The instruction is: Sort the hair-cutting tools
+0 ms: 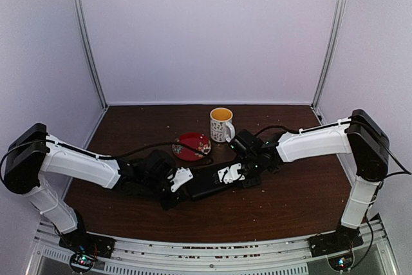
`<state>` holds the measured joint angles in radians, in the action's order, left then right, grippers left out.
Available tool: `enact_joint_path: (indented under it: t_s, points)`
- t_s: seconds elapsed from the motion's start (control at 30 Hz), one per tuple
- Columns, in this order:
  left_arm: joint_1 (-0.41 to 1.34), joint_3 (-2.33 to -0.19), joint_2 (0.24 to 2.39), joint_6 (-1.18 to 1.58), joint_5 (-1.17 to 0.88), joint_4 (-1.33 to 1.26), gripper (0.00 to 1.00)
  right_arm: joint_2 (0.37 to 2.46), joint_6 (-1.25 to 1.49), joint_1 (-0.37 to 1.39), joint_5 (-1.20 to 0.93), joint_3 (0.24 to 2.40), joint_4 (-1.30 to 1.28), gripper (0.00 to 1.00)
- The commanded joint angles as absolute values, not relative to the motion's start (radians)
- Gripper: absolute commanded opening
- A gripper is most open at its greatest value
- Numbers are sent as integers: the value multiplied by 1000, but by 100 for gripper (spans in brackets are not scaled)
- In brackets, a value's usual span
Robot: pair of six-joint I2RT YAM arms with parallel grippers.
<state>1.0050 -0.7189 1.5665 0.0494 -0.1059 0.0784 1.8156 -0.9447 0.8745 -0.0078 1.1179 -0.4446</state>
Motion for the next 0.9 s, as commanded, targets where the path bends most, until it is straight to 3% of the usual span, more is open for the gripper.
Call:
enact_joint_path:
  t_s: [0.0,0.2,0.43,0.53,0.57,0.6,0.87]
  points:
    - [1023,-772,1568,63,-111,75,7,1831,-885,866,-9,1106,-447,39]
    - [1023,-802,1453,93,78,237,25,1679,-844,861,-73,1089,-513,60]
    - [983,-922,1336,143,301,424,36,1473,-689,788,-133,1117,-551,71]
    - [921,-996,1307,150,363,486,47,1398,-589,718,-155,1156,-535,80]
    - [892,-1020,1297,142,369,499,50,1375,-559,694,-153,1169,-526,97]
    - [864,-1047,1287,136,368,508,53,1353,-531,669,-142,1185,-519,100]
    - [703,-1309,1276,50,440,556,76,1228,-224,457,-48,1265,-436,100]
